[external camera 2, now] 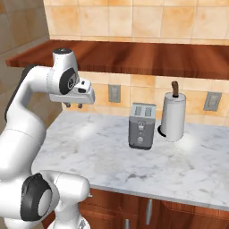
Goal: Take a straw from the drawer in front and place it inside the glass cup on the dining counter.
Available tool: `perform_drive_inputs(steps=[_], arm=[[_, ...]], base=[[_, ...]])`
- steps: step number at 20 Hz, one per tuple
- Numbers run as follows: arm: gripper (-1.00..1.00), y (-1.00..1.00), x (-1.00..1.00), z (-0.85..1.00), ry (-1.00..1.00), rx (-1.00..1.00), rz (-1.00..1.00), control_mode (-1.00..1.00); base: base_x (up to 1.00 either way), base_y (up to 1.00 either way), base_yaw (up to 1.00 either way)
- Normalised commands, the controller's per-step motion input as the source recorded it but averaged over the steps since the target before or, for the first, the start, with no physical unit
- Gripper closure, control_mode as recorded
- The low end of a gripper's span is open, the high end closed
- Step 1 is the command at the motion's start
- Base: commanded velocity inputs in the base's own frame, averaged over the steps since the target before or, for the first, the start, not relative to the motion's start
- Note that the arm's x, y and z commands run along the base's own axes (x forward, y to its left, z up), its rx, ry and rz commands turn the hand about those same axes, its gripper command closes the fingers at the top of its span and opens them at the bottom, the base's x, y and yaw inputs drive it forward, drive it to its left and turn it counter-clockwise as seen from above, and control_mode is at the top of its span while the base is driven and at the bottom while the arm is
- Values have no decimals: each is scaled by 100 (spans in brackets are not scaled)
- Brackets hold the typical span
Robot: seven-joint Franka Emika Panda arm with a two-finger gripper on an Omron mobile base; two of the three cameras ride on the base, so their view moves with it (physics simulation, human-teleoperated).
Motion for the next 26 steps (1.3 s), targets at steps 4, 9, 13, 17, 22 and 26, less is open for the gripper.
perform_drive_inputs(steps=[4, 9, 13, 17, 22, 26], arm=[[-100, 0, 0, 0, 0, 0, 0, 100], [-100, 0, 0, 0, 0, 0, 0, 100], [-100, 0, 0, 0, 0, 0, 0, 100], [-100, 0, 0, 0, 0, 0, 0, 100], [-100, 0, 0, 0, 0, 0, 0, 100], [-100, 0, 0, 0, 0, 0, 0, 100]], base=[[-13, 0, 0], [-71, 0, 0], [-53, -1, 0], [-7, -29, 0], [0, -86, 0], [0, -99, 0]])
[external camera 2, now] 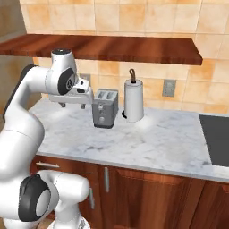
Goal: Take a straw from the drawer in front and place it inside the glass cup on the dining counter.
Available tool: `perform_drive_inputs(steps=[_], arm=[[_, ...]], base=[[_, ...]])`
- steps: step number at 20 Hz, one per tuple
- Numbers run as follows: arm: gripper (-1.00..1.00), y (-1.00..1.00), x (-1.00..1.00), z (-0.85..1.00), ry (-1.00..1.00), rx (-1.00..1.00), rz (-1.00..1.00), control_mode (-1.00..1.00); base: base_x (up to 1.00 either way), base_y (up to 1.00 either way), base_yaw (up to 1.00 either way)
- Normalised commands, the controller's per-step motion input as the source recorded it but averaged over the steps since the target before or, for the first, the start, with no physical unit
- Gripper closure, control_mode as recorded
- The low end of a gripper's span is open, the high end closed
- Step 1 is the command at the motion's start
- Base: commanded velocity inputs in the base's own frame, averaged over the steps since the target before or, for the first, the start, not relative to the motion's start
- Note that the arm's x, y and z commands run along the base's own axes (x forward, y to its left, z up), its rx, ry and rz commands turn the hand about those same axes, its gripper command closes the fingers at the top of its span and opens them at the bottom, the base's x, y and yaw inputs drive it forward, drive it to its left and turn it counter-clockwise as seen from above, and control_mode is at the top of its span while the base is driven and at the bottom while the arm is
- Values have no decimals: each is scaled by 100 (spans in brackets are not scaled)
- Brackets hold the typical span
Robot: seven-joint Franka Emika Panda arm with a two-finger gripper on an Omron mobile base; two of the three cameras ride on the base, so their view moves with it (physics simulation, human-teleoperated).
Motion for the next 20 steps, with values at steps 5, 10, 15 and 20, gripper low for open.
perform_drive_inputs(steps=[5, 10, 15, 20], arm=[[-100, 0, 0, 0, 0, 0, 0, 100], [-100, 0, 0, 0, 0, 0, 0, 100], [-100, 0, 0, 0, 0, 0, 0, 100], [-100, -1, 0, -12, 0, -2, 4, -100]], base=[[1, -79, 0], [2, -61, 0], [0, -38, 0], [0, -5, 0]])
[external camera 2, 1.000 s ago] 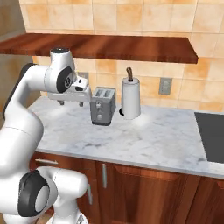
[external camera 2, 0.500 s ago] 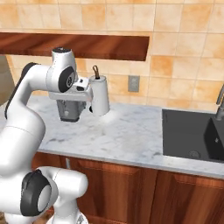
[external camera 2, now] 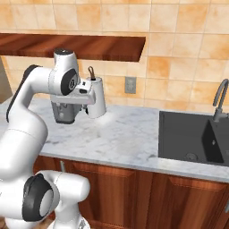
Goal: Take a straw from the drawer in front and place it inside the glass cup on the dining counter.
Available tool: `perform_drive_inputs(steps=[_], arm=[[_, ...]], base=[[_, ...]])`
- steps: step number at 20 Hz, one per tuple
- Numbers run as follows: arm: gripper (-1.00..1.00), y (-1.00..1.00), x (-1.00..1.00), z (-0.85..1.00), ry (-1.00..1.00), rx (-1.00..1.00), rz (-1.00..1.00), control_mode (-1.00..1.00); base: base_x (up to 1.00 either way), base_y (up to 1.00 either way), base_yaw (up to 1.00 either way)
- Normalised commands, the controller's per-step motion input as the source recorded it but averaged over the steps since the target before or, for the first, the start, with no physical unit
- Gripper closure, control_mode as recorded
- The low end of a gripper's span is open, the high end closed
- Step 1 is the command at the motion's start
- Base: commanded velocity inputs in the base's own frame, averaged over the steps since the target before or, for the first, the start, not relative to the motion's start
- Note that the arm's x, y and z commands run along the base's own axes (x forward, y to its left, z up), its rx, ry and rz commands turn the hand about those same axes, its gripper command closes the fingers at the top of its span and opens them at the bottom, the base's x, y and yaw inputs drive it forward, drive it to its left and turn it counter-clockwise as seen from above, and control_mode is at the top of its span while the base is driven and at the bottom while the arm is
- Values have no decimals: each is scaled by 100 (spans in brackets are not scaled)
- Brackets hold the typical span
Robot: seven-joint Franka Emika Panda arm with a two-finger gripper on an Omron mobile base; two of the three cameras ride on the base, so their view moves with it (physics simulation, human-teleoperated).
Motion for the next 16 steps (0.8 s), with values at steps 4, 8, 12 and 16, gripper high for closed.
perform_drive_inputs(steps=[4, 8, 12, 16], arm=[[-100, 49, 0, -23, 0, -15, 16, -100], [-100, 58, -2, -16, 0, -16, 15, -100], [-100, 41, -12, -5, 0, -12, 14, -100], [-100, 34, -16, -2, 0, -10, 14, -100]], base=[[0, 0, 0], [0, 0, 0], [0, 0, 0], [0, 0, 0]])
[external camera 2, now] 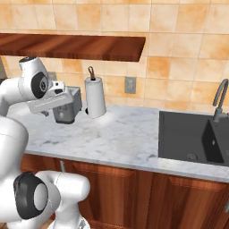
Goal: Take a straw from the drawer in front and place it inside the glass cup on the dining counter.
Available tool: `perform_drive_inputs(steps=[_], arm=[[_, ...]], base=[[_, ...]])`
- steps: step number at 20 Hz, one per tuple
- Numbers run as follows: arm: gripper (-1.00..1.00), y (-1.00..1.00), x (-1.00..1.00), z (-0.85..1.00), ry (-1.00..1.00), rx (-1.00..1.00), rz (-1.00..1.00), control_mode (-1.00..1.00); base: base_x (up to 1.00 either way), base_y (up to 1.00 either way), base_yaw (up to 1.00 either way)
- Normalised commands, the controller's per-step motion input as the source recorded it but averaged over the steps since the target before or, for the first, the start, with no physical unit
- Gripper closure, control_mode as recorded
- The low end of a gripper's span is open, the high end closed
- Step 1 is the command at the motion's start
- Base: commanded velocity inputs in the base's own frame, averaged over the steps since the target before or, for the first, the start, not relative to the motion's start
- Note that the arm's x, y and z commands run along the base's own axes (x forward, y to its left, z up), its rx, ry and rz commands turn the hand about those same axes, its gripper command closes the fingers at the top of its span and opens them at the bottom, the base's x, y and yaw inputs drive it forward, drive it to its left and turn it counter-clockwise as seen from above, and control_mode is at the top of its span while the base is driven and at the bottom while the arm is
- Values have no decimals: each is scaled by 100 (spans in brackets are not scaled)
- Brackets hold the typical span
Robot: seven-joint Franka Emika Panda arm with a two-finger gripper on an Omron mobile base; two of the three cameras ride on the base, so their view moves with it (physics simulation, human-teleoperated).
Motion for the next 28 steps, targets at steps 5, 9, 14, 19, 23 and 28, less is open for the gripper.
perform_drive_inputs(steps=[5, 9, 14, 19, 23, 28], arm=[[-100, 15, -18, -6, 0, -7, 14, -100], [-100, 8, -20, -10, 0, -6, 13, -100], [-100, 14, -16, -10, 0, -6, 13, -100], [-100, 18, -23, -9, 0, -6, 14, -100], [-100, 35, -14, -17, 0, -7, 16, -100], [-100, 55, -15, -19, -5, -12, 17, -100]], base=[[0, 0, 0], [0, 0, 0], [0, 0, 0], [0, 0, 0], [0, 0, 0], [0, 0, 0]])
